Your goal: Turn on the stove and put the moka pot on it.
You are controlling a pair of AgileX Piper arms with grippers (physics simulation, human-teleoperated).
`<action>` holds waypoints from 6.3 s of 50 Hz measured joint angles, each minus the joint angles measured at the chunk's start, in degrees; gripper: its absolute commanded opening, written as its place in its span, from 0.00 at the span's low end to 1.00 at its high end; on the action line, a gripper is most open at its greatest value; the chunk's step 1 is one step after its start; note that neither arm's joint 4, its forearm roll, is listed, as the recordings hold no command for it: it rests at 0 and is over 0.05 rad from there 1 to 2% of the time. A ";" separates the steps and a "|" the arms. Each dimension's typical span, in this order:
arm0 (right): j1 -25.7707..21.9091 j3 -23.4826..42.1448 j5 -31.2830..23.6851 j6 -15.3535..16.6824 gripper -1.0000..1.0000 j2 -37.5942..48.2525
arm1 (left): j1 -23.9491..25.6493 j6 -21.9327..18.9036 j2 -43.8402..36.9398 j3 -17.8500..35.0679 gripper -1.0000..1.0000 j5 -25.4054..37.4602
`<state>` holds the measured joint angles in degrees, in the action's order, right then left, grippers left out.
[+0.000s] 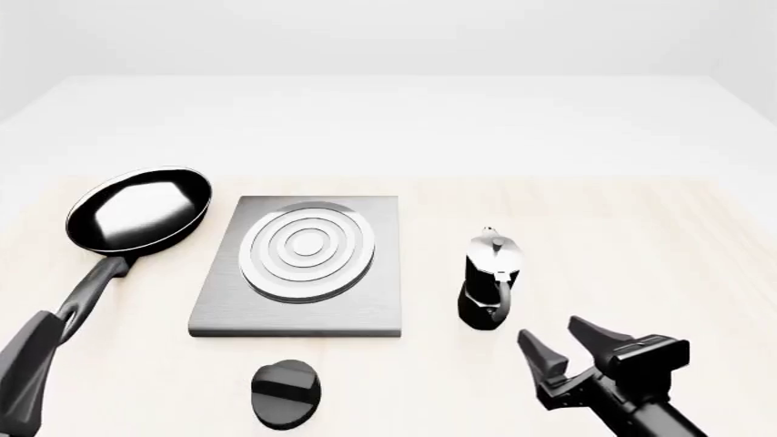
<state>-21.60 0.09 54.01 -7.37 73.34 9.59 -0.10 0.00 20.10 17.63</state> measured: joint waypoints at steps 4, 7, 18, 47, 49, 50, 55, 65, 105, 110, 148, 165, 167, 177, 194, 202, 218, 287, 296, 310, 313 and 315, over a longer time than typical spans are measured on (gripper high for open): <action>-0.21 0.01 2.31 0.41 1.00 2.43 | 0.06 0.05 0.00 0.12 1.00 0.14; -0.37 0.06 4.05 0.67 1.00 4.31 | 0.06 0.09 0.00 0.18 1.00 0.23; -0.84 0.64 8.68 1.27 1.00 9.81 | -0.14 0.16 0.00 0.33 1.00 0.51; -2.11 4.18 14.53 2.23 1.00 19.22 | 0.09 1.10 0.00 -0.28 1.00 0.83; -2.33 4.52 14.76 2.34 1.00 19.85 | 0.17 1.14 0.00 -0.29 1.00 0.86; -2.42 4.70 14.86 2.39 1.00 20.16 | 0.22 1.16 0.00 -0.28 1.00 0.90; -2.94 5.59 15.17 2.54 1.00 21.55 | 0.39 1.22 0.00 -0.30 1.00 0.99; -3.73 7.00 15.49 2.82 1.00 23.73 | 0.63 1.19 0.00 -0.46 1.00 0.97; -3.55 10.08 15.65 3.94 1.00 26.88 | 2.34 1.73 0.00 2.68 1.00 3.47; -3.33 10.62 15.66 4.16 1.00 27.51 | 2.63 1.79 0.00 3.14 1.00 3.78; -3.31 13.68 15.58 4.62 1.00 30.89 | 5.85 1.75 0.00 6.63 1.00 6.60; -3.16 15.21 15.48 3.84 0.00 32.91 | 6.70 1.46 0.00 7.91 1.00 7.68; -3.08 15.35 15.41 3.72 0.00 32.87 | 6.73 1.45 0.00 7.99 1.00 7.74; -2.31 15.18 14.02 3.06 0.00 30.73 | 6.86 1.31 0.00 7.41 1.00 7.25; 0.07 11.17 8.95 7.82 0.00 14.26 | 5.97 1.59 0.00 3.38 1.00 4.11; 2.27 10.13 6.63 10.69 0.00 6.05 | 5.57 1.65 0.00 2.49 1.00 3.73; 2.31 12.19 7.58 13.19 0.00 2.51 | 4.46 1.51 0.00 1.91 1.00 3.67; -10.50 51.05 8.83 5.73 0.00 36.07 | -5.07 -1.03 0.00 6.07 1.00 8.12; -11.23 56.45 7.36 5.08 0.00 41.25 | -5.61 -1.19 0.00 5.22 1.00 7.82; -12.65 63.68 4.86 4.32 0.00 47.85 | -5.87 -1.44 0.00 3.94 1.00 7.40; -12.94 64.98 4.34 4.19 0.00 48.95 | -5.89 -1.54 0.00 3.52 1.00 7.15; -13.17 65.84 3.99 4.10 0.00 49.65 | -5.92 -1.62 0.00 3.24 1.00 6.99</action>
<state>-34.77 65.93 58.00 -3.27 122.99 3.66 -1.72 0.00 23.34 24.62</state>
